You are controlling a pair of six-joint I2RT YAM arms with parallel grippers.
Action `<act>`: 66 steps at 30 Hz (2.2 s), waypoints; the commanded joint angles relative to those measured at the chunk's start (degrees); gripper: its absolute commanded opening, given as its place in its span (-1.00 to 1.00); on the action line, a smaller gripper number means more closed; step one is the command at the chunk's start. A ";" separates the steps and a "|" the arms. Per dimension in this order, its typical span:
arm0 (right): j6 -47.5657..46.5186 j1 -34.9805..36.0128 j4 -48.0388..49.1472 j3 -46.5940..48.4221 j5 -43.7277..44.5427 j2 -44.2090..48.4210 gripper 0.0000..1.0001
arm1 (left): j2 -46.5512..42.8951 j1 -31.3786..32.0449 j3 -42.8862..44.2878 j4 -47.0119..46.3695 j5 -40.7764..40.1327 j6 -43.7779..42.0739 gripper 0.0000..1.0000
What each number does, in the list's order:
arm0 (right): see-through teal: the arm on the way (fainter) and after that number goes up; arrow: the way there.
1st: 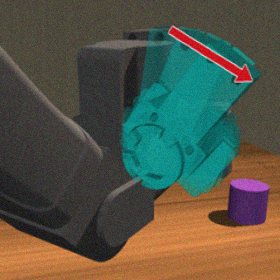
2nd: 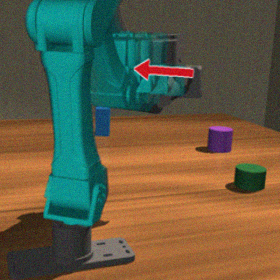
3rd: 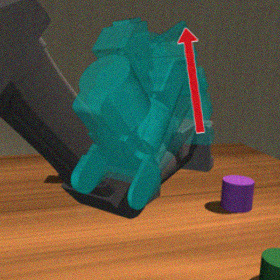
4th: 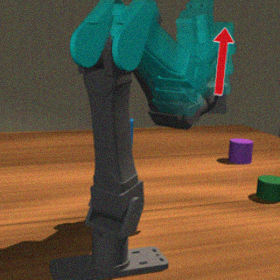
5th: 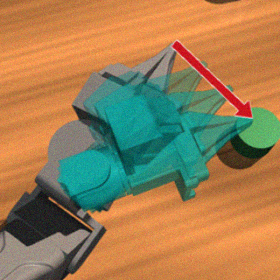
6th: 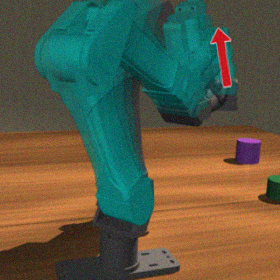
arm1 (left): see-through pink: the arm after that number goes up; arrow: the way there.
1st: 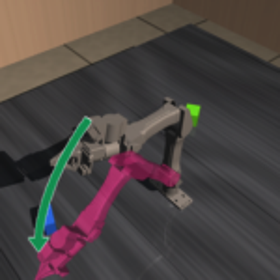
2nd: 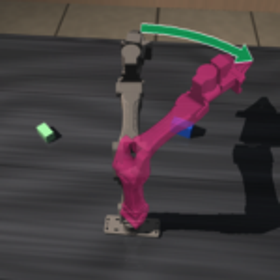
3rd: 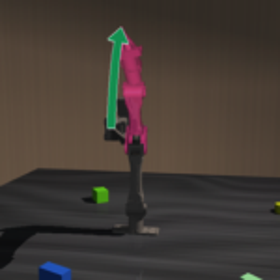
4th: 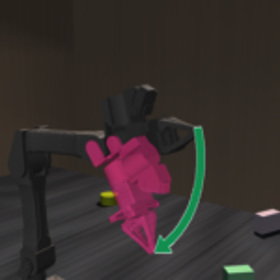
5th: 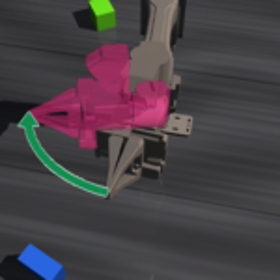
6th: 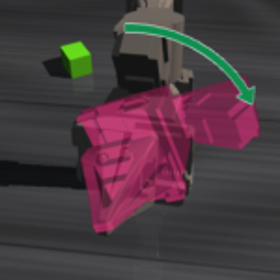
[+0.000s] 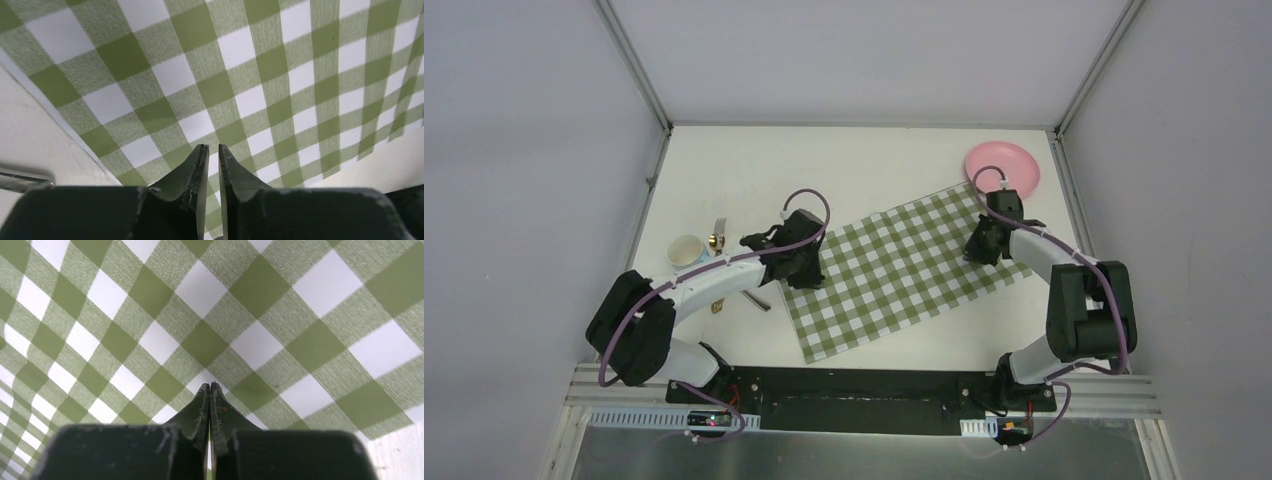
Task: Set the dinner table for one person
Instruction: Flatten out the napkin at the center of the board.
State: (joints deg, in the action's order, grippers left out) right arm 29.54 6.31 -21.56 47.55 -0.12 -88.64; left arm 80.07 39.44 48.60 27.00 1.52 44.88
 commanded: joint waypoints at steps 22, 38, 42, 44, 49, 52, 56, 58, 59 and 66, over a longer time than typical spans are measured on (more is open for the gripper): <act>-2.02 4.80 -9.88 12.30 -6.60 10.26 -1.00 | 11.08 3.01 -2.18 -12.06 4.20 1.69 -1.00; -3.19 5.03 -10.74 11.50 -6.24 11.92 -1.00 | 19.16 2.23 7.00 8.20 -11.77 5.12 -1.00; -2.90 5.03 -10.25 10.94 -6.43 11.52 -1.00 | 17.63 2.05 7.11 12.35 -15.59 6.64 -1.00; -2.73 5.03 -10.04 10.61 -6.58 11.47 -1.00 | 16.85 1.95 7.17 14.56 -17.56 7.43 -1.00; -2.47 5.03 -9.66 10.28 -6.98 11.77 -1.00 | 15.88 1.62 7.30 18.41 -20.94 9.24 -1.00; -2.32 5.12 -9.74 10.28 -7.03 11.95 -1.00 | 16.50 1.26 7.45 19.47 -21.88 10.04 -1.00; -2.44 5.08 -9.77 10.03 -7.05 12.18 -1.00 | 18.03 0.98 7.93 19.73 -21.83 10.27 -1.00; -2.41 5.12 -9.77 9.97 -6.94 12.09 -1.00 | 18.81 0.92 8.20 19.68 -21.99 10.35 -1.00; -2.46 5.07 -9.74 9.94 -6.98 12.01 -1.00 | 19.29 0.86 8.44 19.74 -22.20 10.32 -1.00; -2.48 5.12 -9.57 9.41 -6.75 11.98 -1.00 | 21.48 0.04 10.40 19.75 -22.55 9.26 -1.00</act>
State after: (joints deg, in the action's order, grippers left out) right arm 27.07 11.14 -32.84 57.39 -6.72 -79.07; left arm 98.04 41.19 59.90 42.39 -15.03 55.09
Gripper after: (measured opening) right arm 0.003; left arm 0.008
